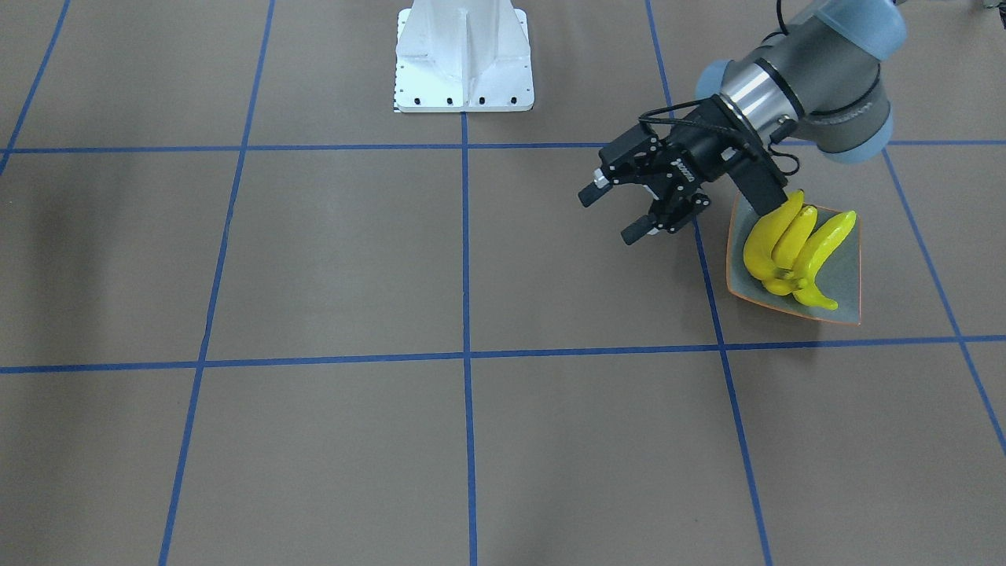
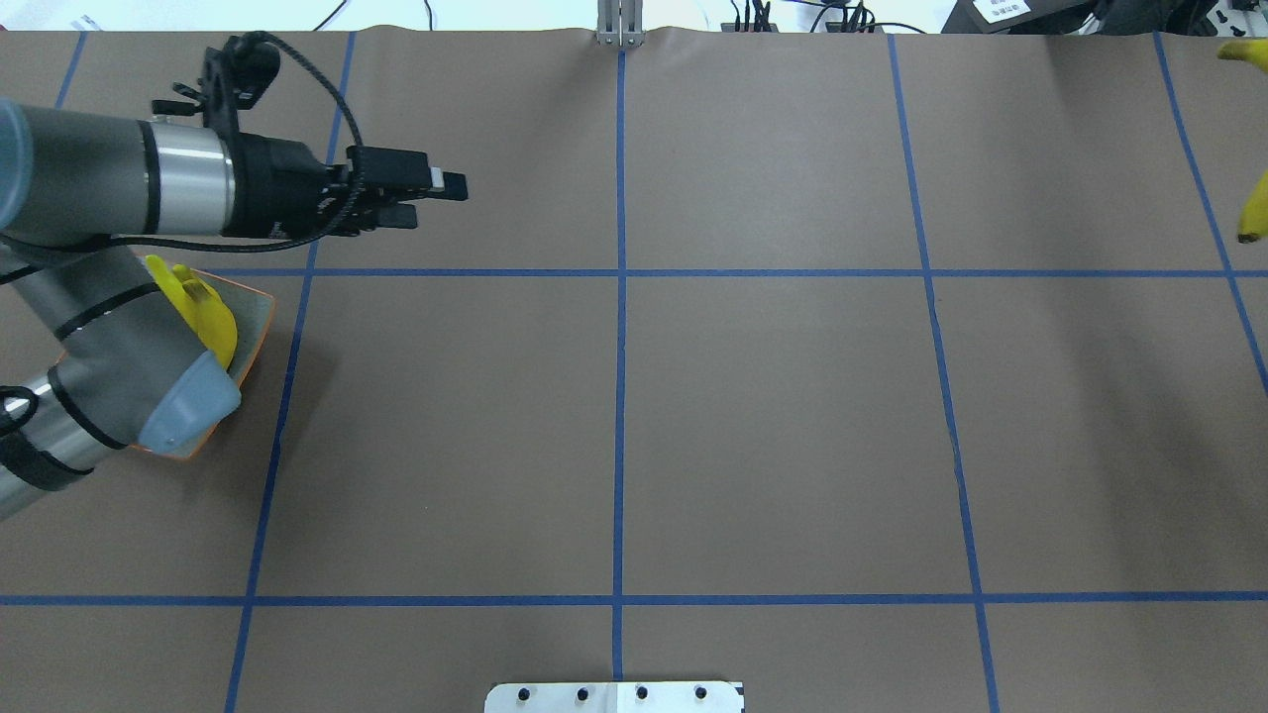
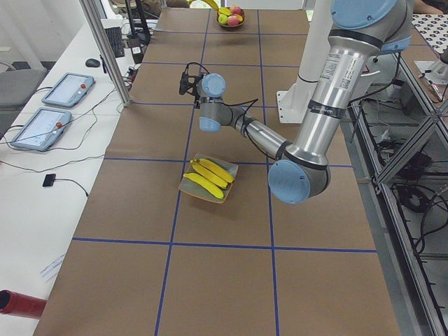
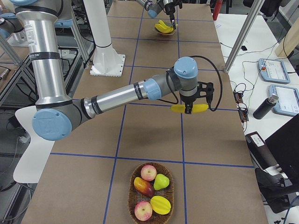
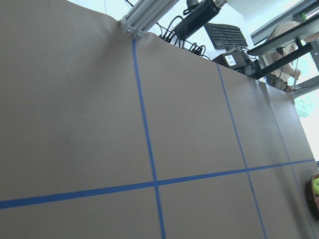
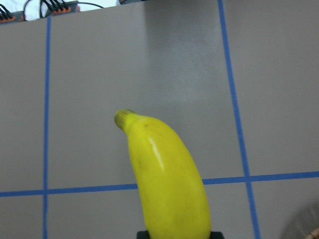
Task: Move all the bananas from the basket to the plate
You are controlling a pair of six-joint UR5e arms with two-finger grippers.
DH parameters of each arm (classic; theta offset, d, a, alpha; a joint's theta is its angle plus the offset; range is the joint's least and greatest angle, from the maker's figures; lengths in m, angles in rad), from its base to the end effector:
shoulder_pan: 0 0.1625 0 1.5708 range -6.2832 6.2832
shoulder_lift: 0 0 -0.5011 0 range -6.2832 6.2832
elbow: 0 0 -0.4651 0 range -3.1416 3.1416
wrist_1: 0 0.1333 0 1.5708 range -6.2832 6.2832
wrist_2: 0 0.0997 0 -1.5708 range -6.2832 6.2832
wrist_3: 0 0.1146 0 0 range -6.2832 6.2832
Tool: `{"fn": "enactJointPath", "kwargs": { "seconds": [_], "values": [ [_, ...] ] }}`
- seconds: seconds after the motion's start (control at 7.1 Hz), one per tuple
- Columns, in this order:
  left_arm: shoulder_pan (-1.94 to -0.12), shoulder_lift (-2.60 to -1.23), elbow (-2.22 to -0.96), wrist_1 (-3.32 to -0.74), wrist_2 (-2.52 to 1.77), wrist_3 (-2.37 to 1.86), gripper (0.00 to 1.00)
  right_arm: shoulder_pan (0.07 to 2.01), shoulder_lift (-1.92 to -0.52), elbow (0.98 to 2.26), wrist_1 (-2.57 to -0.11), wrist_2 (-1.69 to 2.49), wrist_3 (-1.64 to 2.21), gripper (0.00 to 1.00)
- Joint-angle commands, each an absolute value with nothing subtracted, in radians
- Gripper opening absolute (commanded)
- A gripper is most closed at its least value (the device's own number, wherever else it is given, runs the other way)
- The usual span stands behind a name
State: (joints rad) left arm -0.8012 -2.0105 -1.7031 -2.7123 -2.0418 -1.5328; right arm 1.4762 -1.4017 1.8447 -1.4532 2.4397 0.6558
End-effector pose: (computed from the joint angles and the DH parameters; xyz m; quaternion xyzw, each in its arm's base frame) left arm 0.4226 -0.5530 0.2510 0.1598 0.7334 -0.0735 0.6567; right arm -0.0138 -0.6298 0.4667 0.0853 -0.4683 0.1295 0.8699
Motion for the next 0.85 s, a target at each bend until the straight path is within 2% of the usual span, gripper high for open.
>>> {"fn": "enactJointPath", "kwargs": {
  "seconds": [0.0, 0.28, 0.7],
  "values": [
    [-0.743, -2.141, -1.709, -2.712, -2.02, -1.714, 0.99, 1.341, -1.301, 1.872, -1.23, 2.436, 1.094, 0.0],
    [-0.685, -2.212, -1.709, -2.714, -2.017, -1.755, 1.0, 1.235, -1.258, 1.881, -0.998, 2.418, 1.38, 0.0],
    [-0.641, -2.217, -1.712, -2.743, -2.01, -1.75, 0.99, 1.131, -1.243, 1.887, -0.751, 2.418, 1.498, 0.0]
  ]
}}
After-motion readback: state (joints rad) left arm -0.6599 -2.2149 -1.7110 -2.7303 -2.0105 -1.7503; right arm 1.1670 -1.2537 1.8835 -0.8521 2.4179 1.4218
